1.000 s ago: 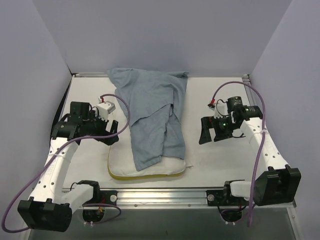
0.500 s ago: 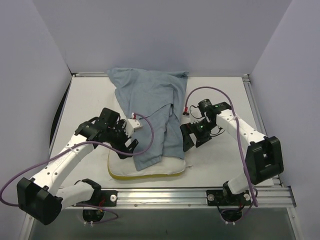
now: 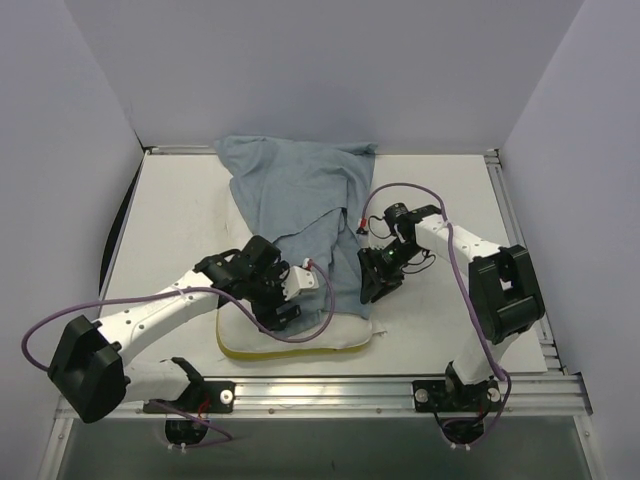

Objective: Put the pillow into the pillowcase

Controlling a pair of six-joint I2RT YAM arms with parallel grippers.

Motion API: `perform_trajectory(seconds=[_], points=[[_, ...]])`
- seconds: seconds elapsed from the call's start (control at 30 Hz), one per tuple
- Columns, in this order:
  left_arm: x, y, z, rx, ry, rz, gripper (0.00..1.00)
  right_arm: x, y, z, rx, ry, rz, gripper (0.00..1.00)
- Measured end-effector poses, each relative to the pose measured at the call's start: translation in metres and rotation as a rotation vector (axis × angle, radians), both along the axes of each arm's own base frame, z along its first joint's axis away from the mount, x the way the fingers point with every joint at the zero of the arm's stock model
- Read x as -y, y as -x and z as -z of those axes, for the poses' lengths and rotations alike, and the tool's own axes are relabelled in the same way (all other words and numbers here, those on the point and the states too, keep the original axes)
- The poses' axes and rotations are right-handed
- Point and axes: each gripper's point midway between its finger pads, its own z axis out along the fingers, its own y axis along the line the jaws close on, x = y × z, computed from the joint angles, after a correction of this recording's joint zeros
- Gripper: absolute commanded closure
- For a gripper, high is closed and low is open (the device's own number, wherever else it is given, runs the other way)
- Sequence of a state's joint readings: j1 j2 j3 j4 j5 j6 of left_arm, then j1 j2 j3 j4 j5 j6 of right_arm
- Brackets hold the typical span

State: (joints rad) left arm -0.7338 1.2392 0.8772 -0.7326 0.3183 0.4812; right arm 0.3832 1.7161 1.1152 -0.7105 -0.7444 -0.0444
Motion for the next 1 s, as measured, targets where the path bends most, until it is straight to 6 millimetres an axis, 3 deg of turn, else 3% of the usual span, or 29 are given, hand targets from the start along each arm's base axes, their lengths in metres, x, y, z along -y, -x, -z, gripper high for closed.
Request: perform_trajectory(seconds=[0.03, 0.1, 0.13, 0.2, 0.37, 0.5, 0.6, 0.73, 0.87, 0.93, 1.0], points=[[0.002, -0.002, 0.003, 0.001, -0.006, 0.004, 0.38, -0.001, 0.0, -0.002, -0.002, -0.008, 0.003, 0.73], [0.005, -0.006, 0.009, 0.004, -0.02, 0.007, 0.58, -0.004, -0.006, -0.007, 0.005, -0.03, 0.017, 0.78], [0.006, -0.009, 0.01, 0.008, -0.029, 0.01, 0.76, -0.006, -0.009, -0.01, 0.006, -0.042, 0.023, 0.85], [0.008, -0.015, 0.009, 0.016, -0.033, 0.012, 1.0, -0.005, -0.017, -0.017, 0.013, -0.069, 0.053, 0.89], [0.012, -0.024, -0.015, 0.03, 0.01, 0.003, 1.0, 0.015, -0.042, -0.035, 0.041, -0.115, 0.173, 1.0], [0.009, -0.042, -0.052, 0.087, 0.071, -0.053, 1.0, 0.034, -0.058, -0.061, 0.103, -0.137, 0.25, 1.0], [0.002, -0.068, -0.088, 0.149, 0.126, -0.13, 1.0, 0.048, -0.076, -0.09, 0.176, -0.164, 0.31, 1.0], [-0.004, -0.13, -0.144, 0.228, 0.191, -0.259, 1.0, 0.099, -0.132, -0.148, 0.34, -0.196, 0.486, 1.0], [0.021, -0.213, -0.199, 0.302, 0.292, -0.337, 1.0, 0.167, -0.189, -0.215, 0.544, -0.2, 0.662, 1.0], [0.039, -0.247, -0.224, 0.334, 0.362, -0.344, 1.0, 0.199, -0.205, -0.245, 0.633, -0.206, 0.734, 1.0], [0.058, -0.269, -0.245, 0.353, 0.438, -0.327, 1.0, 0.23, -0.205, -0.264, 0.683, -0.21, 0.804, 1.0]])
